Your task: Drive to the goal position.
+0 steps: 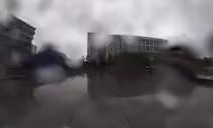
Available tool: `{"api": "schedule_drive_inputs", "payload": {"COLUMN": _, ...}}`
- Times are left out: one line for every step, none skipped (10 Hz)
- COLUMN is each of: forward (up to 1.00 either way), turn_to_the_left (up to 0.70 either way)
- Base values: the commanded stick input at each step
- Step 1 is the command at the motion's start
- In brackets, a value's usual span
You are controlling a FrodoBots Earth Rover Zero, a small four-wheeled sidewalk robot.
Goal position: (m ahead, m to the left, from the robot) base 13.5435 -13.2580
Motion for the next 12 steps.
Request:
{"api": "schedule_drive_inputs", "payload": {"forward": 1.00, "turn_to_the_left": 0.00}}
{"api": "schedule_drive_inputs", "payload": {"forward": 1.00, "turn_to_the_left": 0.00}}
{"api": "schedule_drive_inputs", "payload": {"forward": 1.00, "turn_to_the_left": 0.00}}
{"api": "schedule_drive_inputs", "payload": {"forward": 1.00, "turn_to_the_left": 0.00}}
{"api": "schedule_drive_inputs", "payload": {"forward": 1.00, "turn_to_the_left": 0.00}}
{"api": "schedule_drive_inputs", "payload": {"forward": 1.00, "turn_to_the_left": 0.00}}
{"api": "schedule_drive_inputs", "payload": {"forward": 1.00, "turn_to_the_left": 0.00}}
{"api": "schedule_drive_inputs", "payload": {"forward": 1.00, "turn_to_the_left": 0.00}}
{"api": "schedule_drive_inputs", "payload": {"forward": 1.00, "turn_to_the_left": 0.00}}
{"api": "schedule_drive_inputs", "payload": {"forward": 1.00, "turn_to_the_left": 0.00}}
{"api": "schedule_drive_inputs", "payload": {"forward": 1.00, "turn_to_the_left": 0.00}}
{"api": "schedule_drive_inputs", "payload": {"forward": 1.00, "turn_to_the_left": 0.00}}
